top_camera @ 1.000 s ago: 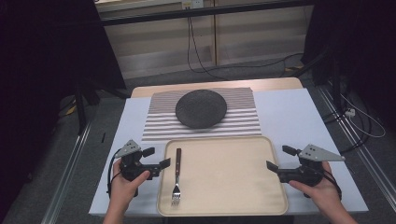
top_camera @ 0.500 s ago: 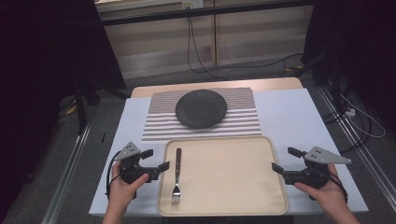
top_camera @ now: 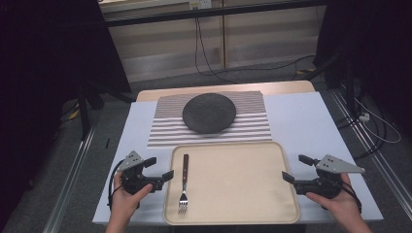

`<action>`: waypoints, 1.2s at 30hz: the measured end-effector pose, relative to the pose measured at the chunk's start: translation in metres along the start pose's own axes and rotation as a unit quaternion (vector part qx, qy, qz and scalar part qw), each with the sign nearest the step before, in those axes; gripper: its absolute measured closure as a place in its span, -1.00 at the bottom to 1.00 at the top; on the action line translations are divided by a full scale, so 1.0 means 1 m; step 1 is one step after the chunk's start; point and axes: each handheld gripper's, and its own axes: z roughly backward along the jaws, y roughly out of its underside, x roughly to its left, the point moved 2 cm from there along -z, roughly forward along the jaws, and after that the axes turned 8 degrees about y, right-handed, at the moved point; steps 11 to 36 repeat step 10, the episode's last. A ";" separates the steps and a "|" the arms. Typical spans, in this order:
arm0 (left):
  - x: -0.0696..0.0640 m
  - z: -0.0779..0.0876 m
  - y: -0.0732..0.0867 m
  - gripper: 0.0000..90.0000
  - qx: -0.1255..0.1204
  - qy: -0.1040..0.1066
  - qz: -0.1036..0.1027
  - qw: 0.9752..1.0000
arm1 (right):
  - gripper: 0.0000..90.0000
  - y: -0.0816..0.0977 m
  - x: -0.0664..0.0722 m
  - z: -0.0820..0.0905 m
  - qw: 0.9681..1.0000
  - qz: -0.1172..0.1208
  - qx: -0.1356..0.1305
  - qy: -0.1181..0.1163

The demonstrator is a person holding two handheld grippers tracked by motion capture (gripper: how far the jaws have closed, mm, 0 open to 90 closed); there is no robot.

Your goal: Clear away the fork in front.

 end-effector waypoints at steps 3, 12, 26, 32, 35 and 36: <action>0.000 -0.002 0.001 -0.81 0.005 0.002 0.000 1.000 | -0.71 0.001 0.000 -0.001 1.000 0.000 0.001 -0.002; 0.003 -0.002 0.002 -0.83 0.001 -0.007 0.002 1.000 | -0.71 0.003 0.000 -0.002 1.000 0.002 0.005 -0.005; 0.003 -0.002 0.002 -0.83 0.001 -0.007 0.002 1.000 | -0.71 0.003 0.000 -0.002 1.000 0.002 0.005 -0.005; 0.003 -0.002 0.002 -0.83 0.001 -0.007 0.002 1.000 | -0.71 0.003 0.000 -0.002 1.000 0.002 0.005 -0.005; 0.003 -0.002 0.002 -0.83 0.001 -0.007 0.002 1.000 | -0.71 0.003 0.000 -0.002 1.000 0.002 0.005 -0.005; 0.003 -0.002 0.002 -0.83 0.001 -0.007 0.002 1.000 | -0.71 0.003 0.000 -0.002 1.000 0.002 0.005 -0.005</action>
